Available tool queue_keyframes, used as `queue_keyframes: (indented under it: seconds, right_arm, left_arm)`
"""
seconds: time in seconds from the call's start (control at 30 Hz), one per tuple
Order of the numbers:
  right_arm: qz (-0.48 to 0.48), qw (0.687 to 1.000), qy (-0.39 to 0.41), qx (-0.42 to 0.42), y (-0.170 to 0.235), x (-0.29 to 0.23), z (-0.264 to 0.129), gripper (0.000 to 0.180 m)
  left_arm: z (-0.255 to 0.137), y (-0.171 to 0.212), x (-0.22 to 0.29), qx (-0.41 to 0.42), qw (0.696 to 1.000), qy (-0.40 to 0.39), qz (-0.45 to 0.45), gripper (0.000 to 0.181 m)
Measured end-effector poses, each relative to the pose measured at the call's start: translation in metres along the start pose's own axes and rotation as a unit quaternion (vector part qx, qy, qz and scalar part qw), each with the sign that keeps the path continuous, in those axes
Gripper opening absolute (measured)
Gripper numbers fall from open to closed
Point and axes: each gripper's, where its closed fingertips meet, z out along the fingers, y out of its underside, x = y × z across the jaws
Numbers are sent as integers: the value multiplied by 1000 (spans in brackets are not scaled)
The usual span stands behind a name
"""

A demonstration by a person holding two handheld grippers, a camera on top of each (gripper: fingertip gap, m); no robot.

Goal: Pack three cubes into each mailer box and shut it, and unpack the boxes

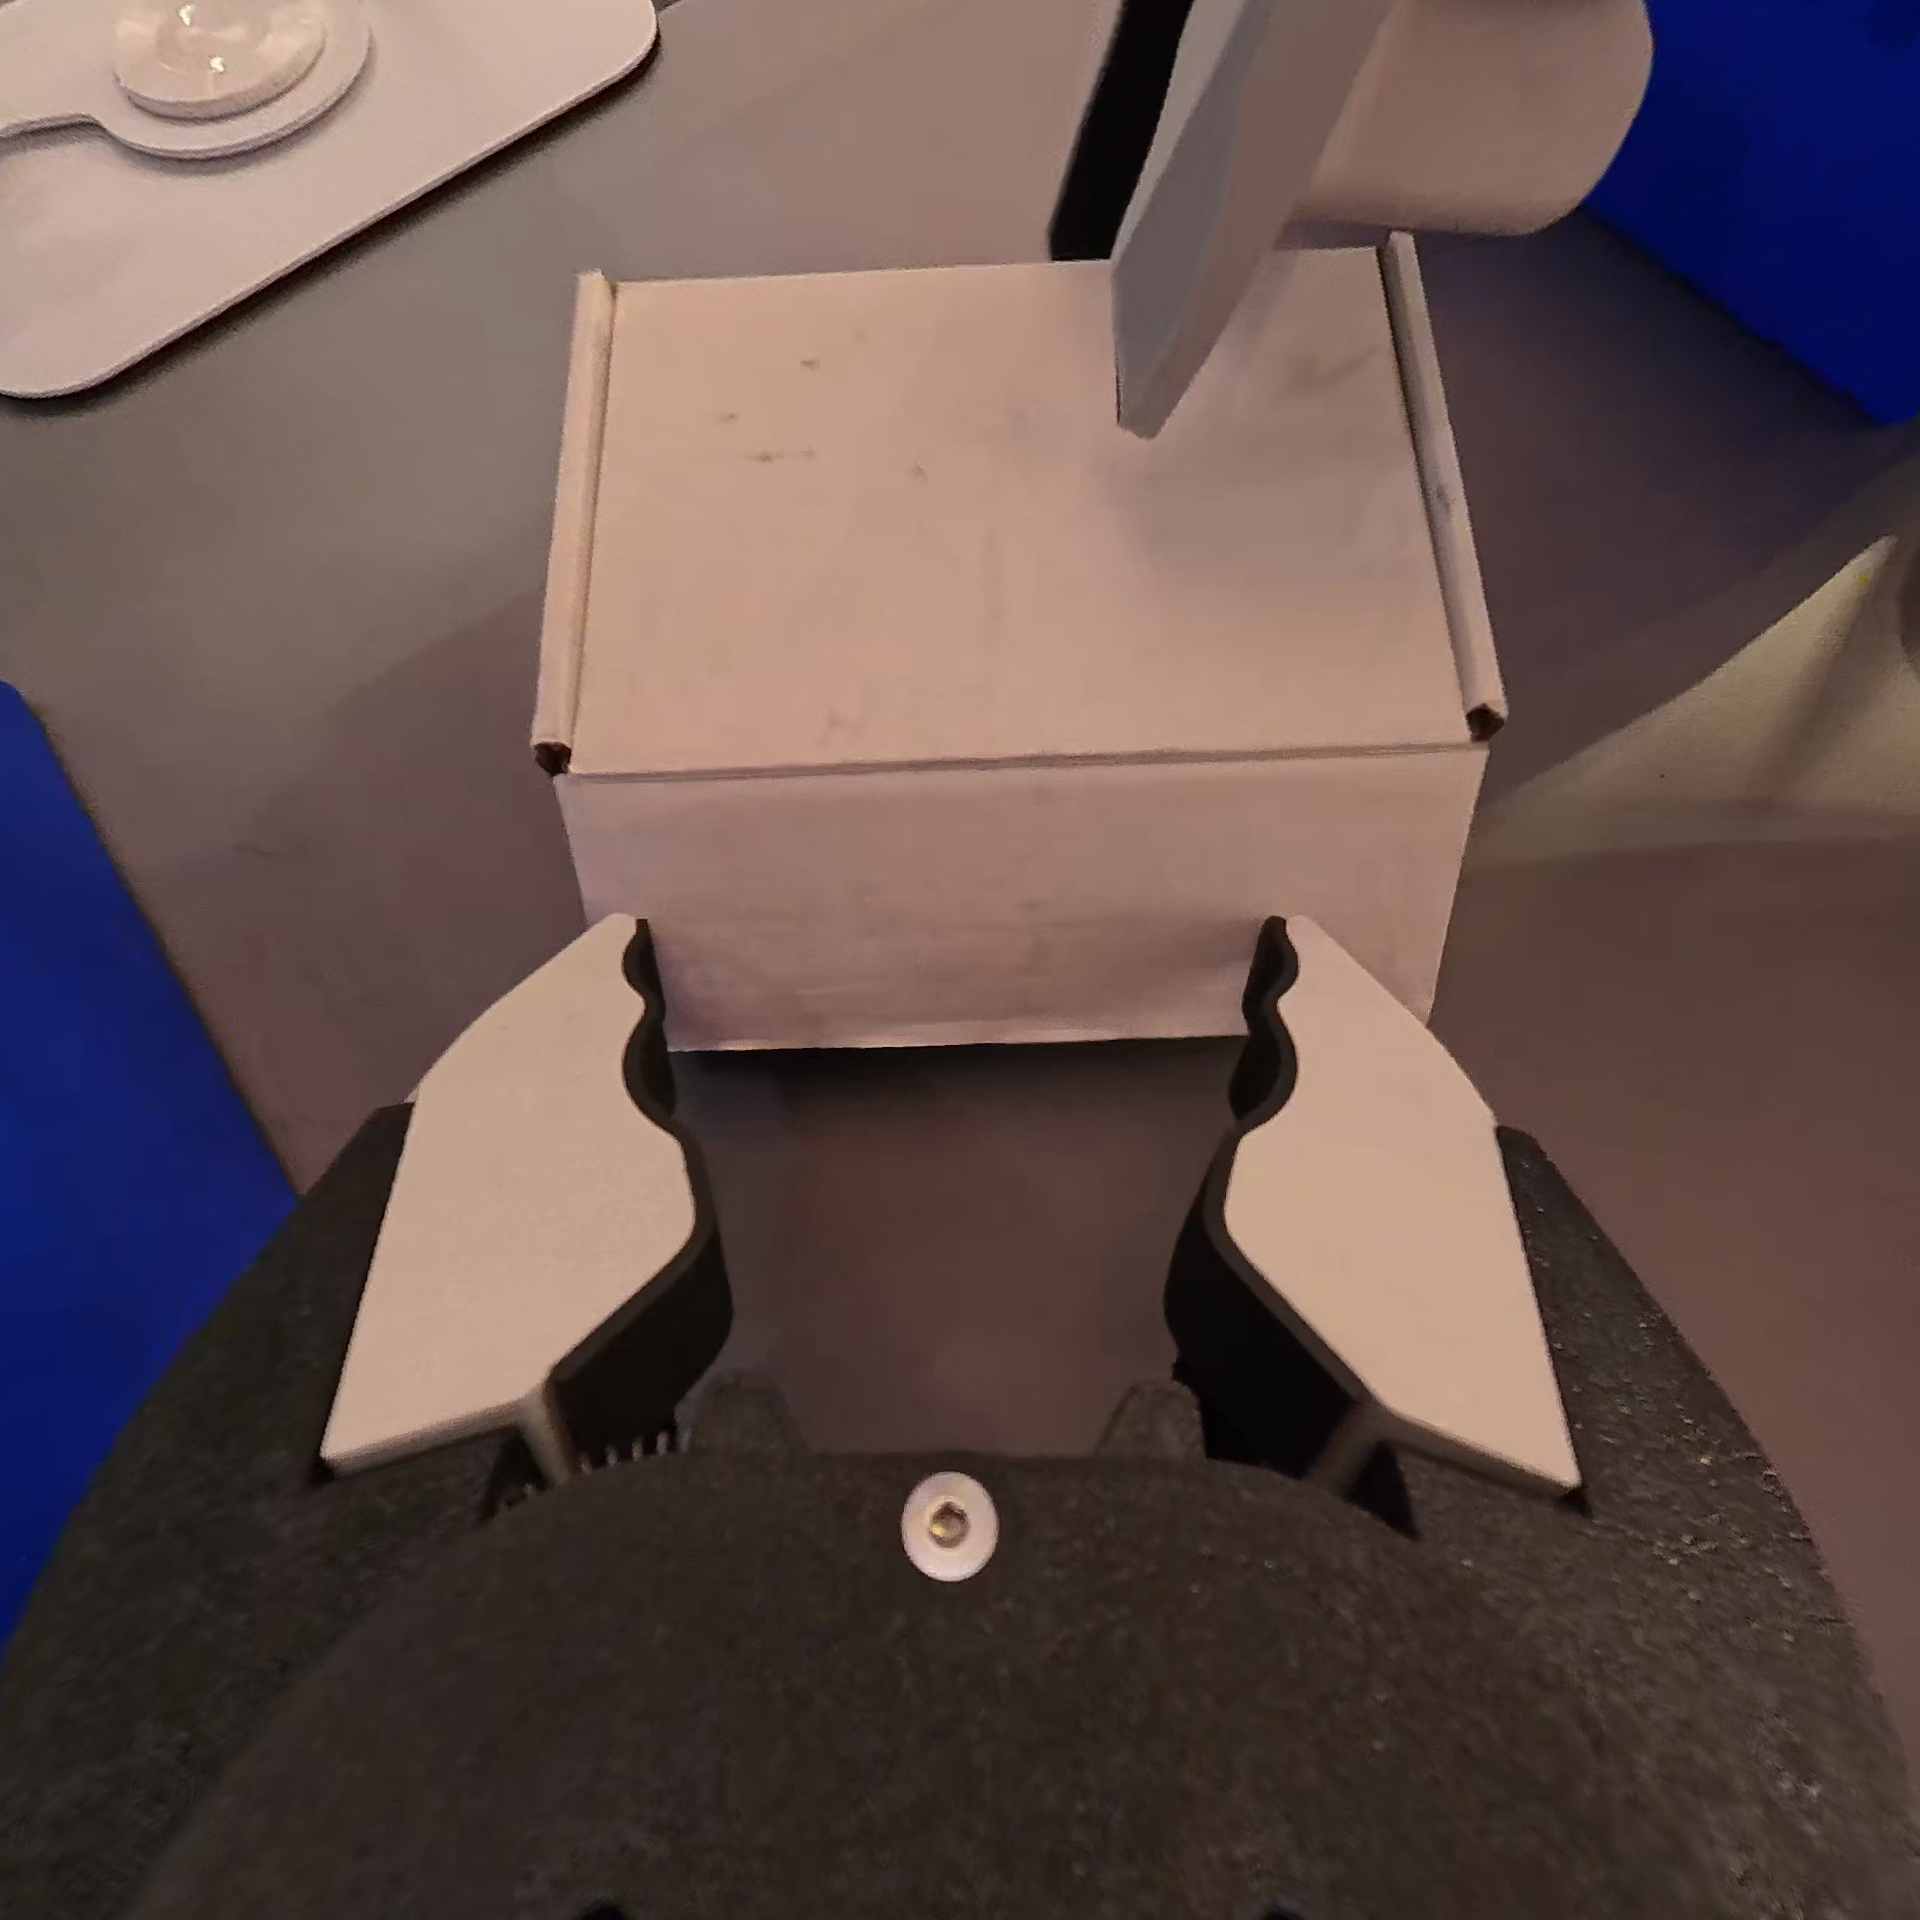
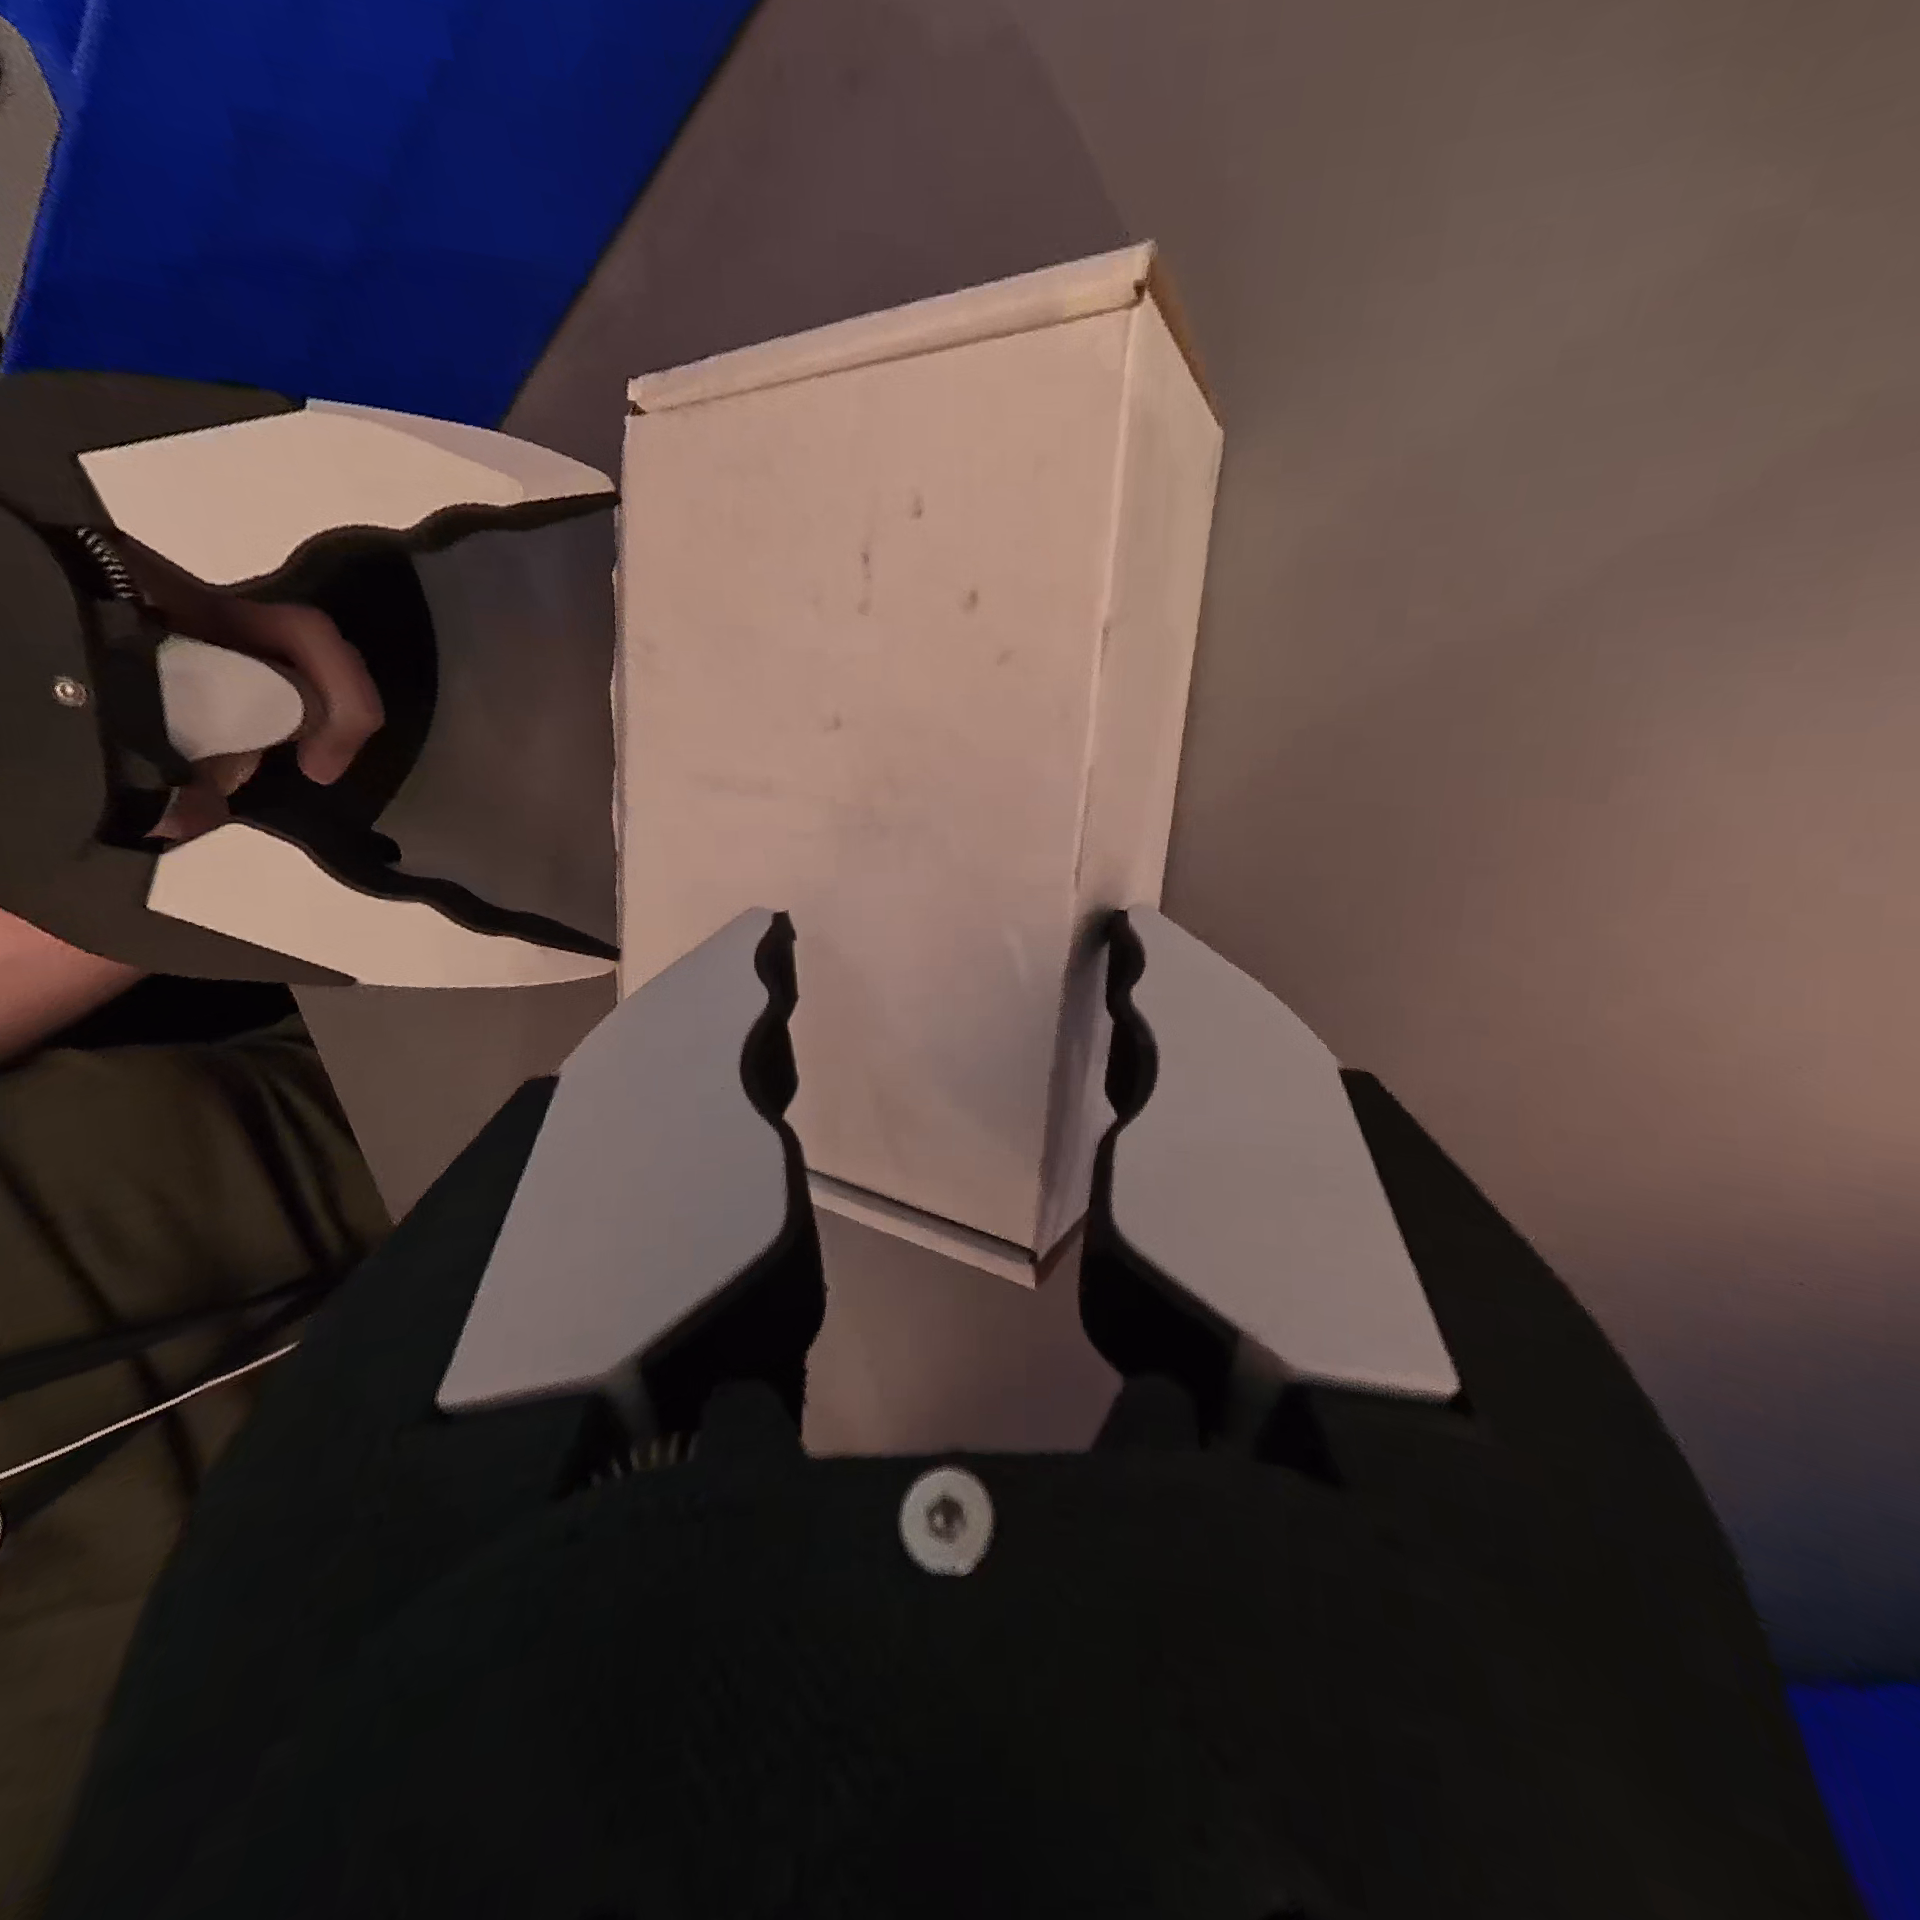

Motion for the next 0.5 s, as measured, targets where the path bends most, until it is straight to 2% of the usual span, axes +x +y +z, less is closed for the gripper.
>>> queue_keyframes:
  seconds: [0.2, 0.5]
  right_arm:
    - [-4, 999, 43, -17, 12, -1, 4, 61]
    - [-8, 999, 30, -11, 12, -1, 5, 62]
  left_arm:
    - [-1, 3, 3, 2, 1000, 14, 1, 105]
    - [3, 6, 9, 0, 1000, 10, 27, 113]
